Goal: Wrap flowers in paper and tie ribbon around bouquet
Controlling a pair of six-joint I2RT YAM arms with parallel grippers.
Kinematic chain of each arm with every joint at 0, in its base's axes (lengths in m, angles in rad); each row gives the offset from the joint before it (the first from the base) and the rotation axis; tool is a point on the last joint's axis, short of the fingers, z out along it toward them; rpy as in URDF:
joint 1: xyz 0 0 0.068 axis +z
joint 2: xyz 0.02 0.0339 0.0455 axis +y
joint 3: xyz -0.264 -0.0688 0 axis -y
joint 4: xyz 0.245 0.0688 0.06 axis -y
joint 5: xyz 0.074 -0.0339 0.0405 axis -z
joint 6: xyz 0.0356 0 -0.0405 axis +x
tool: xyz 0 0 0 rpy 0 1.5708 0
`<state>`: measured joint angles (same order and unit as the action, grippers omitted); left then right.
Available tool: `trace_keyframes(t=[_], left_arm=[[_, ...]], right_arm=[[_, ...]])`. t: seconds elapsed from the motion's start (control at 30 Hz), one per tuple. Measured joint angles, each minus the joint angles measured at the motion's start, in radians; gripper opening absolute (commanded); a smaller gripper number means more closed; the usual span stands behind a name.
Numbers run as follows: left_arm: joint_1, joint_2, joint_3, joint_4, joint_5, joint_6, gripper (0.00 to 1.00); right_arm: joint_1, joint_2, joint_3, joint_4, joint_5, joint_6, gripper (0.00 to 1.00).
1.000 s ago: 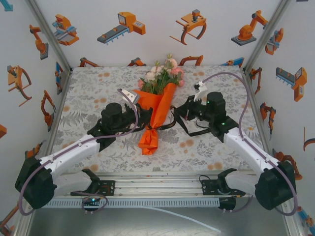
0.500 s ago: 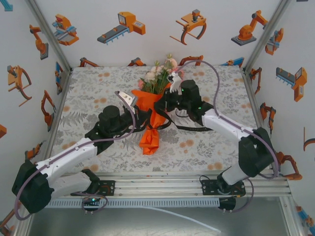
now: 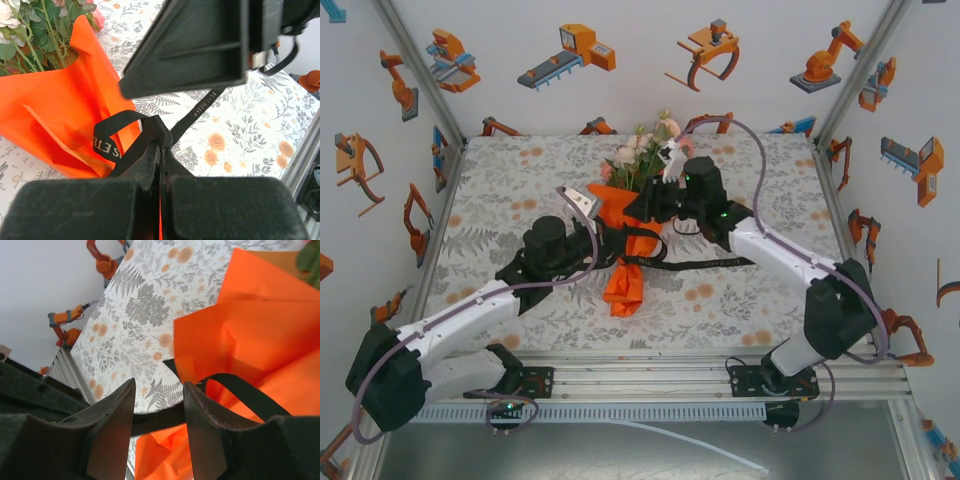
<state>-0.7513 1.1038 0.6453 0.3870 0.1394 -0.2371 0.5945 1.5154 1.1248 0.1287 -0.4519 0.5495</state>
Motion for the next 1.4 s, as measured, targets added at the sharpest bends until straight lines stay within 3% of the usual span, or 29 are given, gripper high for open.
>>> trace_keyframes(t=[0.23,0.4,0.6,0.73,0.97,1.0,1.1,1.17,1.33,1.4], left_arm=[[0.0,0.012,0.001,0.002,0.0,0.0,0.0],[0.0,0.027,0.007,0.002,0.0,0.0,0.0],[0.0,0.046,0.021,0.0,0.0,-0.003,0.0],[0.002,0.05,0.035,-0.001,-0.008,-0.003,0.0],[0.006,0.045,0.045,-0.009,-0.012,0.002,0.11],[0.005,0.043,0.045,-0.014,-0.007,0.005,0.15],[0.004,0.026,0.045,-0.027,-0.003,0.023,0.4],[0.004,0.002,0.045,-0.041,-0.013,0.03,0.49],[0.021,-0.069,0.046,-0.071,-0.058,0.031,0.56],[0.054,-0.081,0.06,-0.092,-0.067,0.008,0.49]], right_arm=[[-0.079,-0.166,-0.22,0.042,-0.006,-0.072,0.53],[-0.006,-0.206,-0.403,0.211,-0.053,-0.168,0.61],[0.07,-0.103,-0.391,0.393,-0.056,-0.249,0.61],[0.077,-0.013,-0.327,0.463,-0.067,-0.263,0.46],[0.084,0.01,-0.319,0.495,-0.078,-0.27,0.01],[0.084,0.009,-0.32,0.499,-0.077,-0.27,0.0],[0.084,0.0,-0.334,0.515,-0.076,-0.271,0.0],[0.084,-0.014,-0.362,0.52,-0.075,-0.275,0.0],[0.084,-0.062,-0.432,0.516,-0.068,-0.291,0.0],[0.084,-0.085,-0.452,0.504,-0.069,-0.308,0.0]])
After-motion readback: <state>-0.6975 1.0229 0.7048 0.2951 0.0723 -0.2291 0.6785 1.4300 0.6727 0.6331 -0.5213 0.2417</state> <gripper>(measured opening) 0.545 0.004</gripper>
